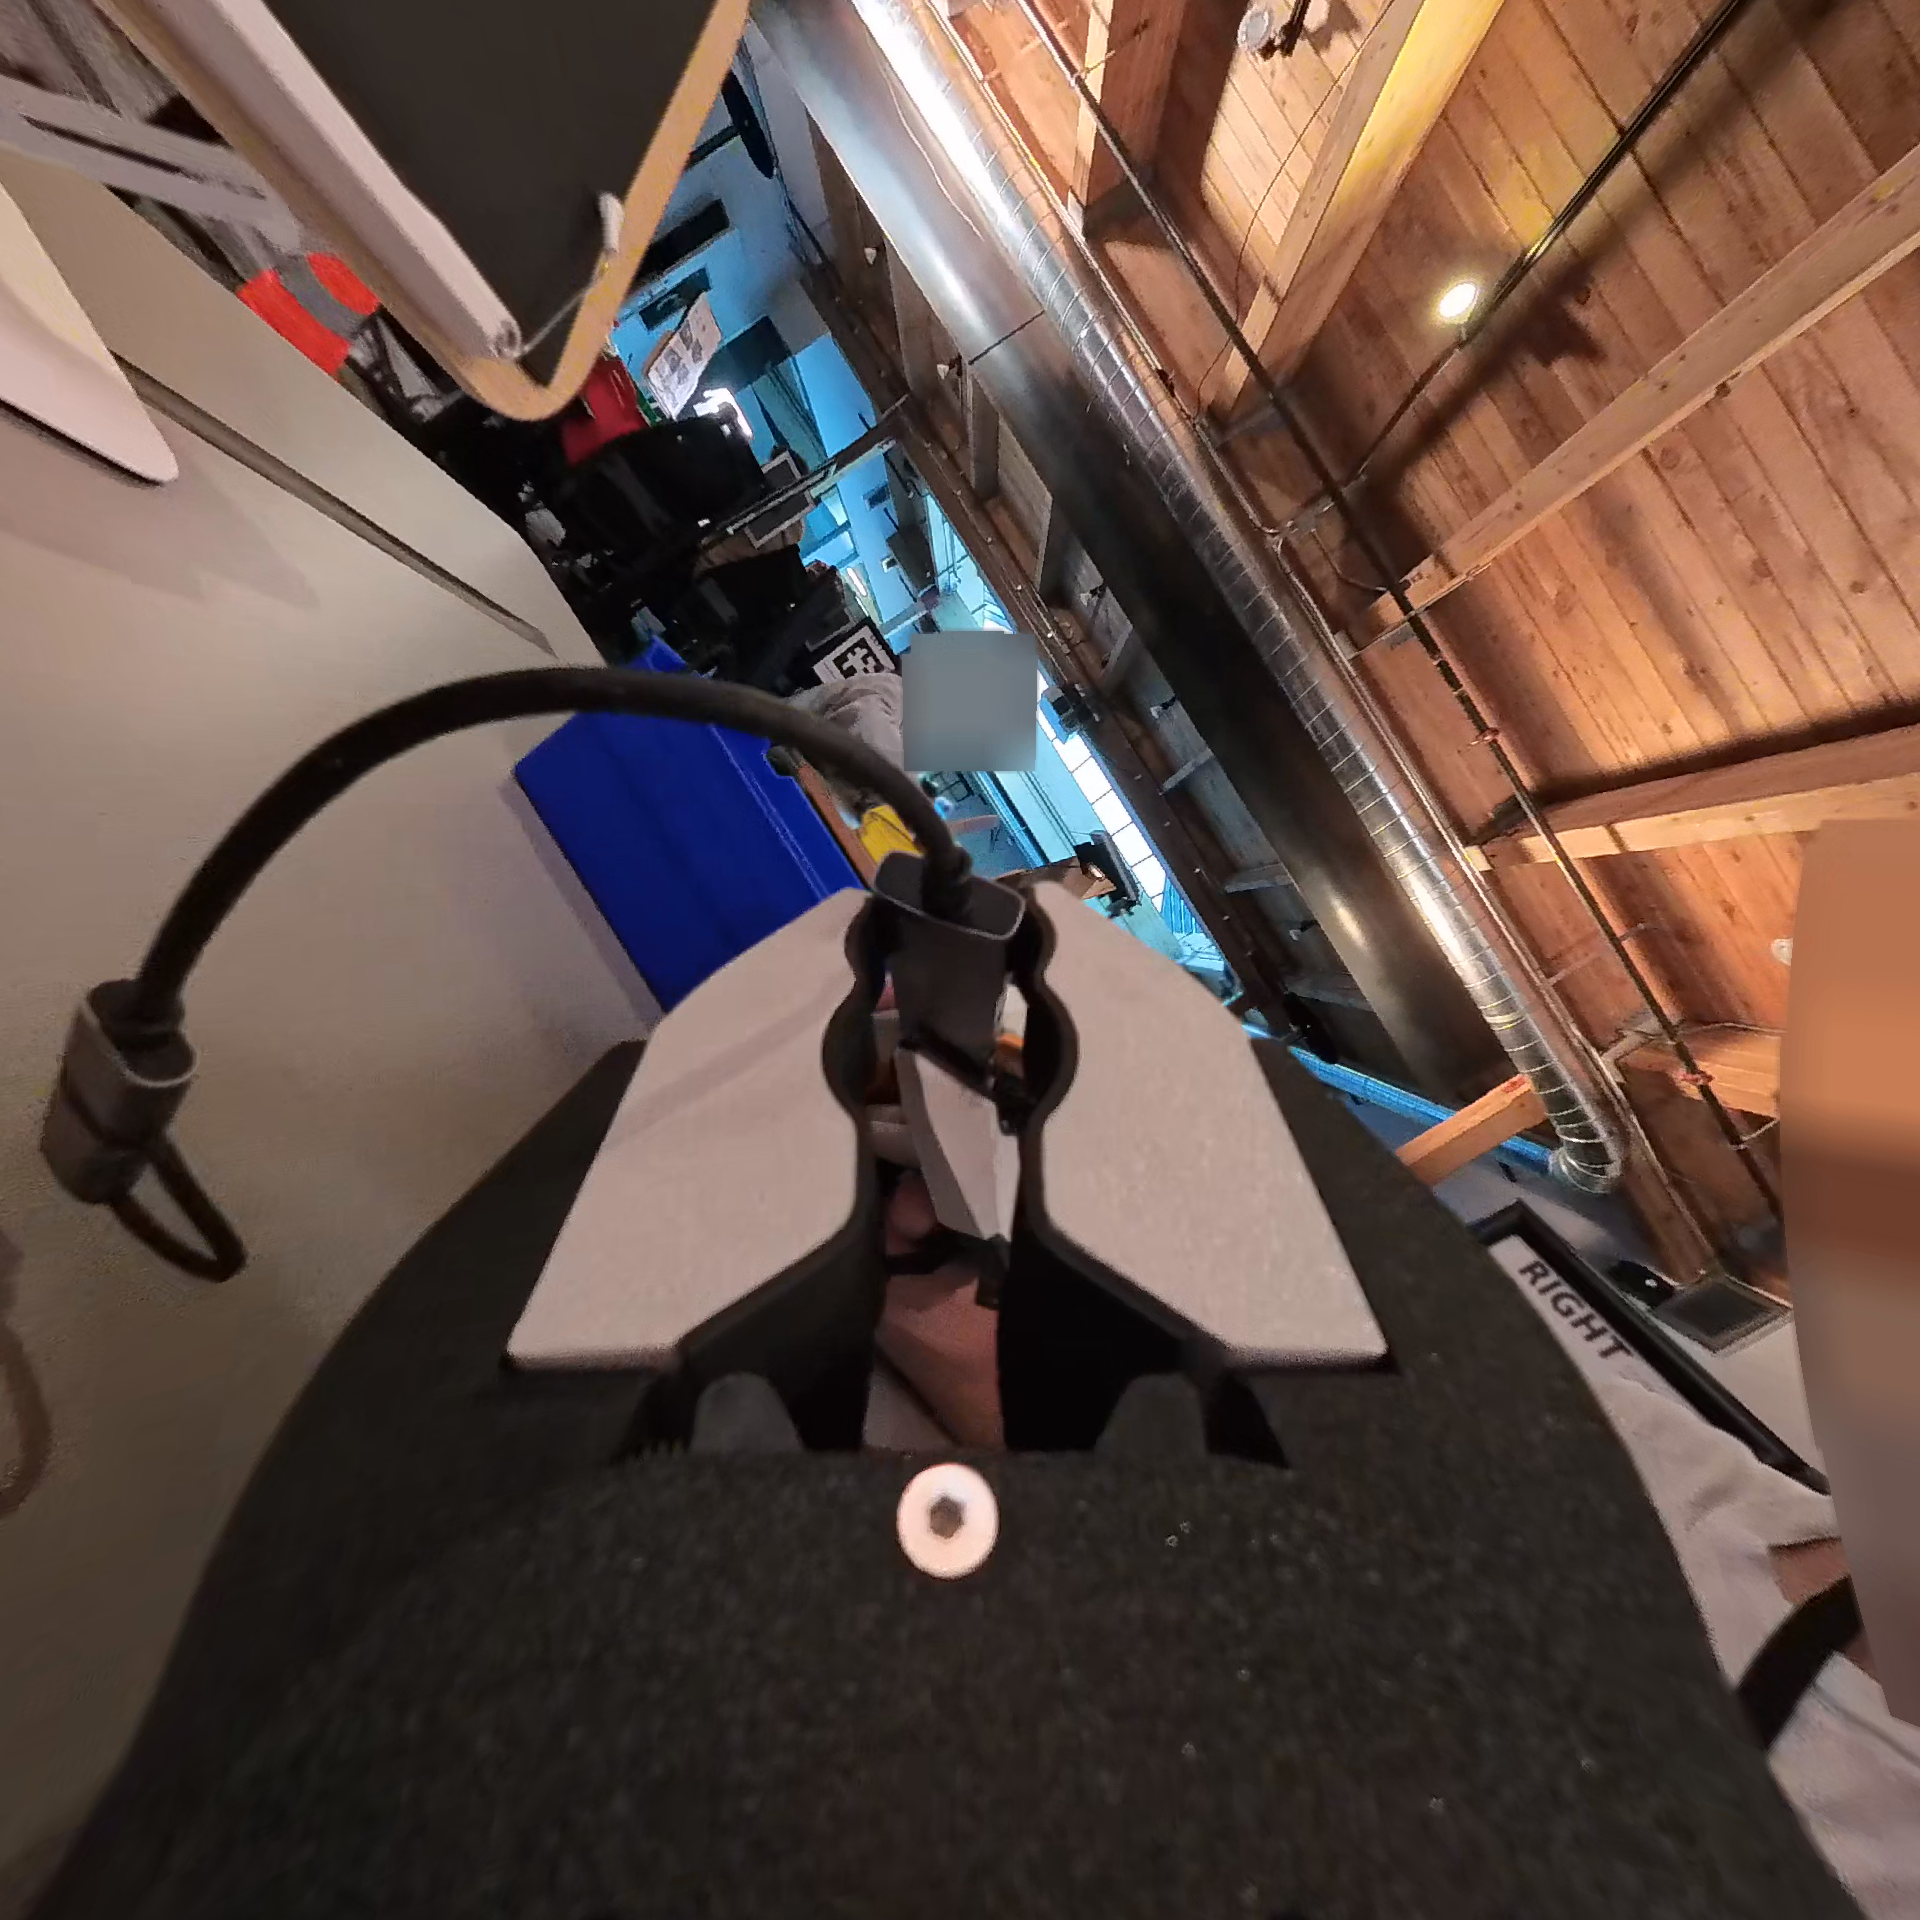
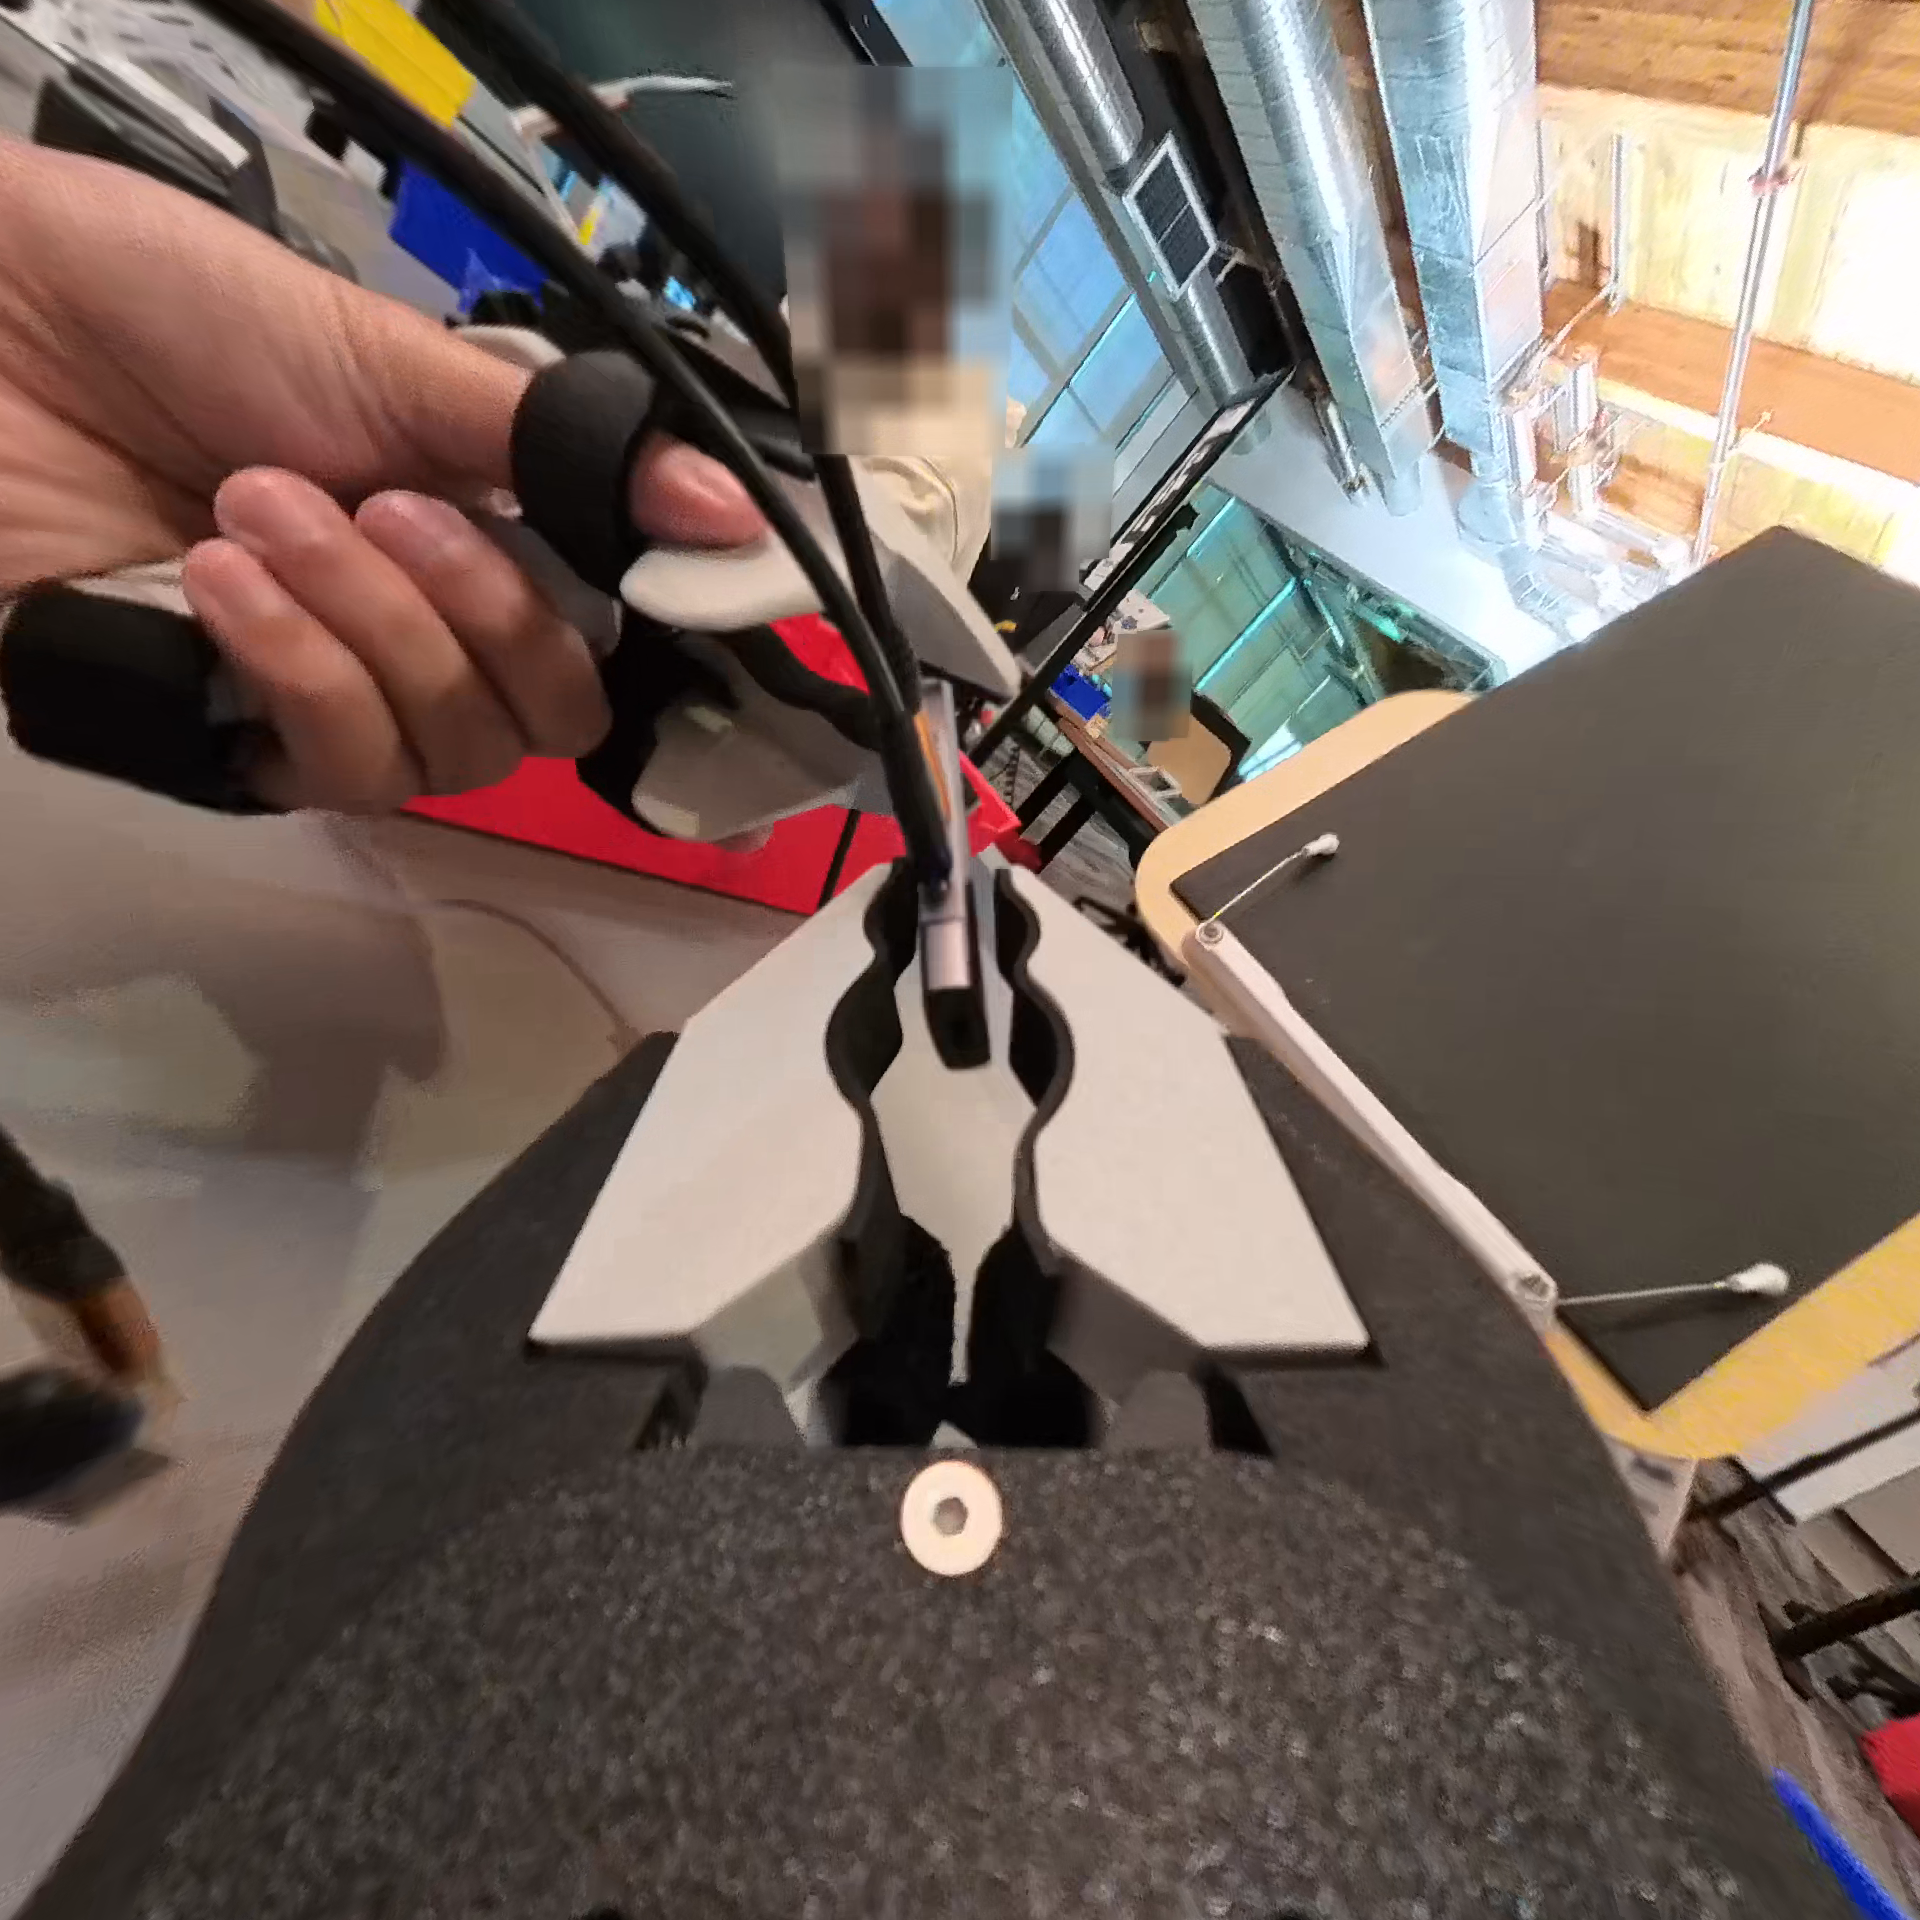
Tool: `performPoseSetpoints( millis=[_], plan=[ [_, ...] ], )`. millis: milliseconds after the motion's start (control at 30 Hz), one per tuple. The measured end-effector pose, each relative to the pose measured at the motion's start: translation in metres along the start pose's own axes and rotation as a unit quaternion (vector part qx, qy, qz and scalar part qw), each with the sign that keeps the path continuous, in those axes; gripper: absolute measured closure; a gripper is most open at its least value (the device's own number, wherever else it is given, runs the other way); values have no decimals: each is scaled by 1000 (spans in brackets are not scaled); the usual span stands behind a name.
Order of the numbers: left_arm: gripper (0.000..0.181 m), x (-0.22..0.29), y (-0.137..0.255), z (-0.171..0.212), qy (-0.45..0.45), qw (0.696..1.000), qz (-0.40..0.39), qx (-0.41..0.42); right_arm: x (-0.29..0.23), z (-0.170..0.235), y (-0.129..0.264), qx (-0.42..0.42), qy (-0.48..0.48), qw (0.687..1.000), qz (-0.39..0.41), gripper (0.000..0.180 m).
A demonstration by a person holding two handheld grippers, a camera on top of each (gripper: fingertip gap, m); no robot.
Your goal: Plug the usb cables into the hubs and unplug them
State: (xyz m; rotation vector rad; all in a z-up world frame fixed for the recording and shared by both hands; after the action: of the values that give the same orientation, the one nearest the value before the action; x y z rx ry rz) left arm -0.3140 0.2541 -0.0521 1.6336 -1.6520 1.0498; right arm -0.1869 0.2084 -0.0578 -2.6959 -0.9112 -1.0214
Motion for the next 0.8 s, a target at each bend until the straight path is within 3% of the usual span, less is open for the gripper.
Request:
performPoseSetpoints(
  millis=[300,467,567,667,800],
  plan=[
    [157,1,6,-4,19,999,13,-22,-3,-7,6,7,67,998,5,171],
    [149,11,-1,-7,-71,995,-63,-37,6,-8,5,-25,33,999,16,171],
    [143,20,1,-4,-195,964,-169,-70,16,2,0,-57,-8,998,13,172],
    [145,38,17,-10,-296,921,-250,-40,22,14,-6,-91,-26,995,17,171],
    [150,72,36,-13,-388,863,-324,-12,18,20,-11,-114,26,993,35,172]
  ],
)
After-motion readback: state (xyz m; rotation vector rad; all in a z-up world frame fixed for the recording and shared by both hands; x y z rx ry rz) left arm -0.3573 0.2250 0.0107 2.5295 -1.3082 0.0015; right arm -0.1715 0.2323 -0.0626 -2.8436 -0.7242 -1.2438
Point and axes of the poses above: each gripper's, where its closed fingertips meet, y back along the fingers, z out of its underside, x = y × z across the jaws, the point moved 7 cm from there along y, back along the fingers, and after that the axes turned 14 degrees about -x, right-handed, at the moved point
